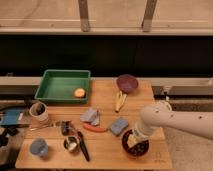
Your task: Place grapes in purple bowl
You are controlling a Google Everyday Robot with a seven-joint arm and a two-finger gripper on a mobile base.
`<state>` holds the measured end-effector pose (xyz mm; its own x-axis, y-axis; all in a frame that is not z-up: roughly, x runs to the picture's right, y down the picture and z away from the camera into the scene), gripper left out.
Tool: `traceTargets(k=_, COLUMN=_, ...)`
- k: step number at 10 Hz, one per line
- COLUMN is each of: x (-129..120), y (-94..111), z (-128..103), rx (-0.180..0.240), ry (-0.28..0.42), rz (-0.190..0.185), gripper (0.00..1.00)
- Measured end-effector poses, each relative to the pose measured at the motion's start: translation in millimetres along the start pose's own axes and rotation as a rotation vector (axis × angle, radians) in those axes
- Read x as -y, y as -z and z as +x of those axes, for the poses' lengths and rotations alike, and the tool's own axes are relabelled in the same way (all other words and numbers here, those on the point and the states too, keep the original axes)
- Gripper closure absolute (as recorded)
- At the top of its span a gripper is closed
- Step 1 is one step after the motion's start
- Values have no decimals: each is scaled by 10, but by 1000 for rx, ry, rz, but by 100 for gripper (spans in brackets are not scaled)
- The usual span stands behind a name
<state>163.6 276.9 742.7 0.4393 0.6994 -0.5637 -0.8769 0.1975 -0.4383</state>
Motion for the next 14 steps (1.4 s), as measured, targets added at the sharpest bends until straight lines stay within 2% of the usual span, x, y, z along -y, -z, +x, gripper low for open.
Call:
traceTargets(k=1, x=2, y=-18, z=-1, rx=-5, ry=1, rz=-3, gripper=90)
traceTargets(k=2, x=-3, y=-28, z=-3, rx=-8, ry=4, rz=-5, gripper=88)
traceTargets(k=5, x=-10, y=-82, z=0, rx=-23, ry=9, rz=-9, gripper=63)
traceTargets(k=6, x=-14, y=-84, z=-4, rx=-24, ry=10, rz=-8, gripper=58)
traceTargets(k=7, x=-9, y=-79, z=-4, rx=-23, ry=9, rz=-8, gripper=59)
traceTargets(k=8, x=-9, y=-77, z=-3, rx=-22, ry=8, rz=-8, gripper=66)
traceTargets(k=11, x=-15, y=-79, z=-9, rx=-23, ry=10, rz=-8, gripper=97)
traceTargets(k=13, x=-9, y=-62, z=-1, rx=-21, ry=8, rz=-4, gripper=100)
traceTargets(k=14, x=10, y=7, z=2, rx=-6, ry=7, rz=16, gripper=100)
